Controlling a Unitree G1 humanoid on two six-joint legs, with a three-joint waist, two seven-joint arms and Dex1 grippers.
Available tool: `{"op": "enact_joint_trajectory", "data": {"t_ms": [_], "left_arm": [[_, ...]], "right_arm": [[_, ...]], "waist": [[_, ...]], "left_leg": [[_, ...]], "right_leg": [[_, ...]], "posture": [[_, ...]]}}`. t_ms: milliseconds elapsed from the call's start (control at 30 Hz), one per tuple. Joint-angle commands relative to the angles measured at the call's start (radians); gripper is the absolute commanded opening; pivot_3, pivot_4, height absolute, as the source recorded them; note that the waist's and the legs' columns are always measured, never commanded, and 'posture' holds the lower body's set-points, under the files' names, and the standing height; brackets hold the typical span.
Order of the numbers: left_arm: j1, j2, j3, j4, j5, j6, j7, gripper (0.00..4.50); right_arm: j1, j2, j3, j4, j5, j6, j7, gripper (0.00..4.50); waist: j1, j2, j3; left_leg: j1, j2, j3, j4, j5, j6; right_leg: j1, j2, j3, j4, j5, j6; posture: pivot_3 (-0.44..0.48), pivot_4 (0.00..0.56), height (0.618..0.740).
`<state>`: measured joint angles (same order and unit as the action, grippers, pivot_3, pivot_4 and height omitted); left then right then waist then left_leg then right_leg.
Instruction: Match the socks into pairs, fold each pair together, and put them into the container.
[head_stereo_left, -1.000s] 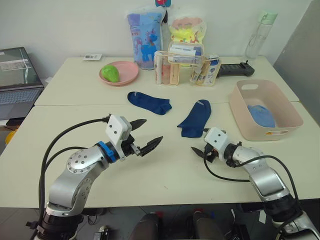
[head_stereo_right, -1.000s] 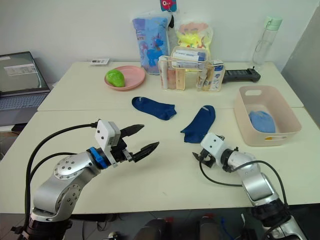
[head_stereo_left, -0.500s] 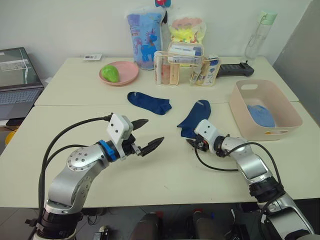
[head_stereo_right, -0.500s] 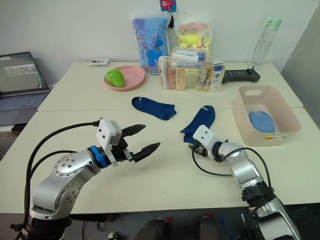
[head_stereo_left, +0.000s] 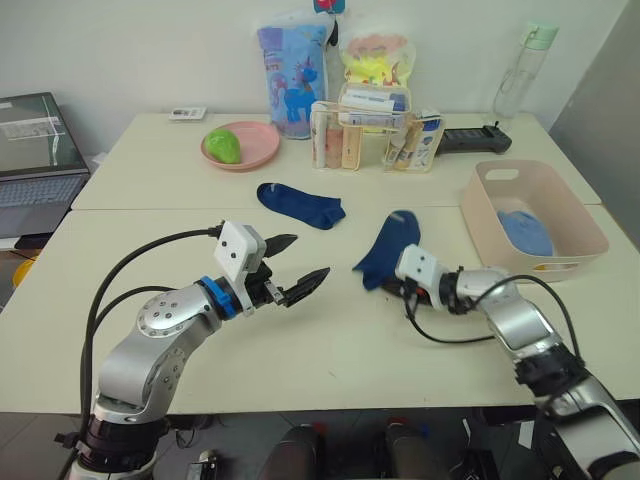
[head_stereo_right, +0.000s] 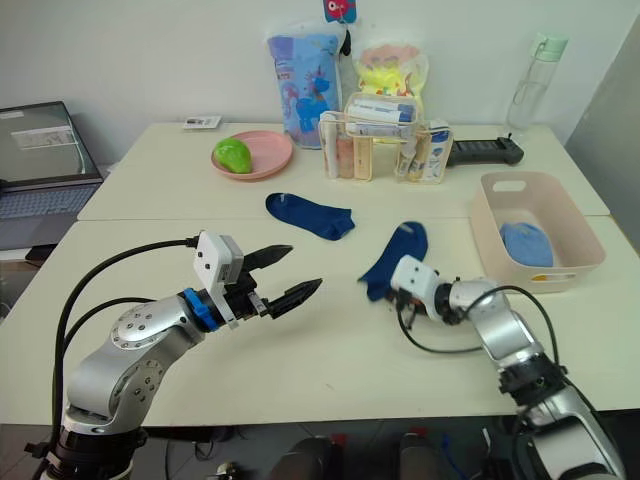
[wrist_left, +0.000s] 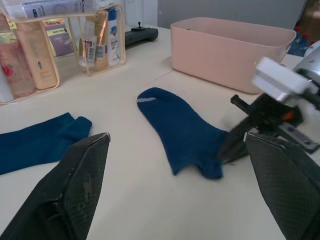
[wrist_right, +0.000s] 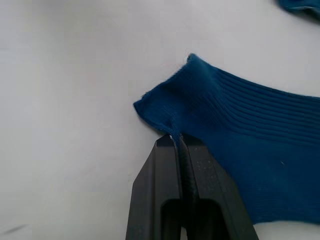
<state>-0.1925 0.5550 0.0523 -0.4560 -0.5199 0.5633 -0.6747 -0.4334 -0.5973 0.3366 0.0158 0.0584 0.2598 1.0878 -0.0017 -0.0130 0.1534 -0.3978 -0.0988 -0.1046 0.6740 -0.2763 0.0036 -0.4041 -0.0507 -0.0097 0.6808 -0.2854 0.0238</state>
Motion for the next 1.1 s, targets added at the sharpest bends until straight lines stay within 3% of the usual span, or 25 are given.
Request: {"op": "enact_joint_trajectory", "data": {"t_ms": [33,133,300,533,733,833,1100], "left_arm": [[-0.012,0.031,0.019,-0.002,-0.041,0.029,-0.038,4.50],[-0.011,0.052,0.010,0.012,-0.044,0.042,-0.065,4.50],[-0.077,0.058,-0.108,0.133,0.038,0.001,-0.137,4.50],[-0.240,-0.041,-0.222,0.359,0.155,-0.105,-0.165,4.50],[-0.455,-0.212,-0.373,0.731,0.326,-0.298,-0.213,4.50],[-0.518,-0.280,-0.396,0.888,0.372,-0.376,-0.232,3.87],[-0.544,-0.307,-0.426,1.044,0.461,-0.464,-0.315,1.24]], "right_arm": [[0.034,-0.062,0.009,-0.105,0.039,-0.073,0.120,0.04],[0.090,-0.104,0.012,-0.184,0.081,-0.073,0.182,0.04],[0.225,-0.215,0.013,-0.310,0.167,-0.071,0.302,0.04],[0.209,-0.192,0.016,-0.303,0.168,-0.056,0.281,0.04],[0.201,-0.191,0.012,-0.310,0.157,-0.043,0.257,0.04],[0.209,-0.196,0.011,-0.321,0.159,-0.040,0.249,0.00],[0.216,-0.207,-0.002,-0.334,0.171,-0.031,0.241,0.00]], "waist": [[0.000,0.000,0.000],[0.000,0.000,0.000],[0.010,-0.001,0.000],[0.012,-0.001,0.001],[0.026,-0.002,0.001],[0.025,-0.004,0.002],[0.013,-0.004,0.002]], "left_leg": [[0.000,0.000,0.000,0.000,0.000,0.000],[0.000,0.000,0.000,0.000,0.000,0.000],[-0.001,0.000,-0.001,0.001,0.000,0.000],[-0.001,0.000,-0.001,0.002,0.000,0.000],[-0.002,-0.001,-0.001,0.004,0.000,0.000],[-0.002,-0.001,-0.001,0.003,0.000,0.000],[-0.002,-0.001,-0.001,0.003,0.000,0.000]], "right_leg": [[0.000,0.000,0.000,0.000,0.000,0.000],[0.000,0.000,0.000,0.000,0.000,0.000],[0.001,0.000,-0.001,-0.001,0.000,0.000],[0.001,0.000,-0.001,-0.001,0.001,0.000],[0.001,-0.001,-0.002,0.000,0.001,0.000],[0.000,-0.001,-0.001,-0.001,0.001,0.000],[0.000,0.000,-0.002,0.000,0.001,0.000]], "posture": [[0.000,0.150,0.740],[0.000,0.150,0.740],[0.000,0.150,0.740],[0.000,0.150,0.740],[0.000,0.150,0.740],[0.000,0.150,0.740],[0.000,0.150,0.740]]}}
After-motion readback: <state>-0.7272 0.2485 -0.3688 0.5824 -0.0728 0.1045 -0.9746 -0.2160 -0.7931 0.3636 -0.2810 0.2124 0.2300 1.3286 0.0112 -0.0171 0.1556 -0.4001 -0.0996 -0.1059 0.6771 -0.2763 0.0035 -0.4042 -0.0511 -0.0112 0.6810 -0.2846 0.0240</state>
